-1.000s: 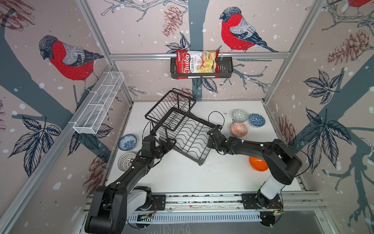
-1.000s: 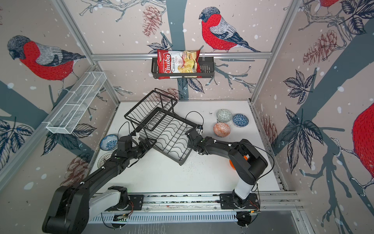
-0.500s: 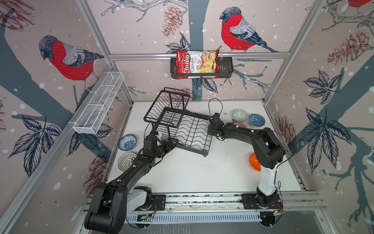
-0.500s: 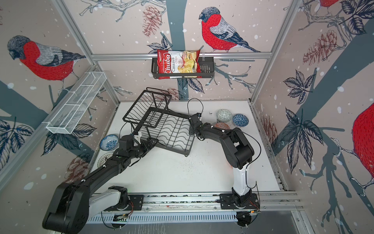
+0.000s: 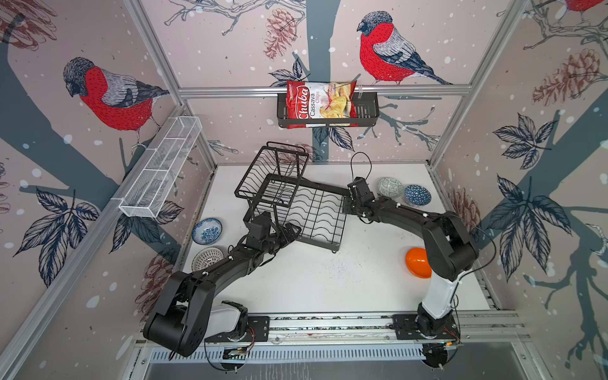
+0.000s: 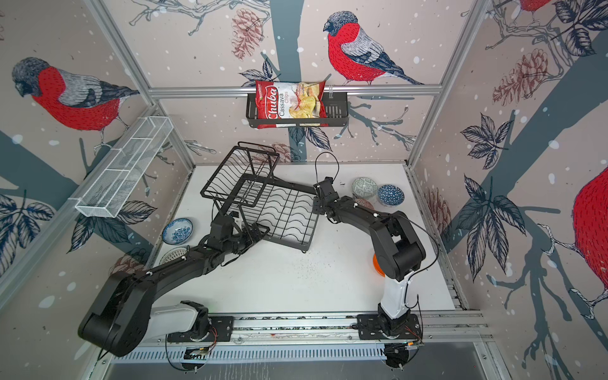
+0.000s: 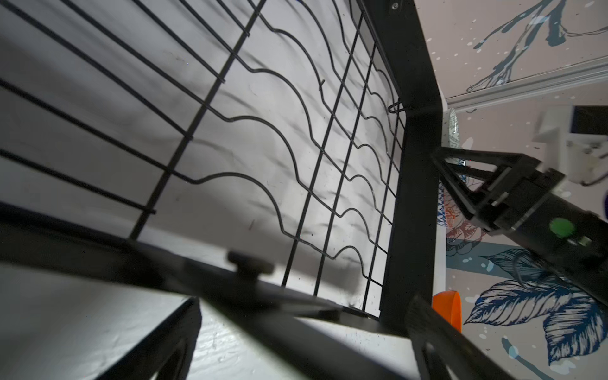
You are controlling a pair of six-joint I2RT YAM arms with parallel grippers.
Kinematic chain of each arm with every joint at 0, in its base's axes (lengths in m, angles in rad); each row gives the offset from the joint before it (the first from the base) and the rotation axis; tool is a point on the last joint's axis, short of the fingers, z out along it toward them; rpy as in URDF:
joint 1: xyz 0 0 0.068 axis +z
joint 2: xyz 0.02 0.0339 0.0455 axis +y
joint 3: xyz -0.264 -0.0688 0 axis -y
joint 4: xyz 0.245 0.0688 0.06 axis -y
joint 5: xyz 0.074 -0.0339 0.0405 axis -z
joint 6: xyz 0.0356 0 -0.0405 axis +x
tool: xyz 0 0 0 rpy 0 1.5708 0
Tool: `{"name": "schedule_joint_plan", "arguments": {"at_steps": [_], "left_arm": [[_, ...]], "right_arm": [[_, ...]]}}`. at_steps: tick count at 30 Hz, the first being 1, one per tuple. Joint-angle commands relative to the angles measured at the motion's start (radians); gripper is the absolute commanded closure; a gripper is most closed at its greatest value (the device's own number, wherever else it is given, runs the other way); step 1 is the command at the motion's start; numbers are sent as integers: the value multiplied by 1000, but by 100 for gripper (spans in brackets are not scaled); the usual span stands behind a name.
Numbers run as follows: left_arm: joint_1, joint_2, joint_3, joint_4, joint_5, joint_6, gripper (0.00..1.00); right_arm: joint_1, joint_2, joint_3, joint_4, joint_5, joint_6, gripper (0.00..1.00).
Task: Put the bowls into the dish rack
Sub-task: 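Grasp the rack frame with both grippers and drag it toward the robot, then hold the rack with both grippers and straighten it on the table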
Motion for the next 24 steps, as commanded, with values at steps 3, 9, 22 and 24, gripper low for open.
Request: {"name": "schedule_joint_plan", "arguments": {"at_steps": [3,9,22,24], "left_arm": [[-51,25,13,73,-59,-24,2],[-105,79,69,58,-87,-28,2],[-125,156,153,37,-110,-8,2],[-124,168,172,18,-115,5,2]], "right_arm": [[48,-94,-98,39,-30,18,32],[68,-119,-164,71,-47,25,33],[-12,28,-79,94,-73,30,73],[-19,56,-43,96,-92,33,80]]}}
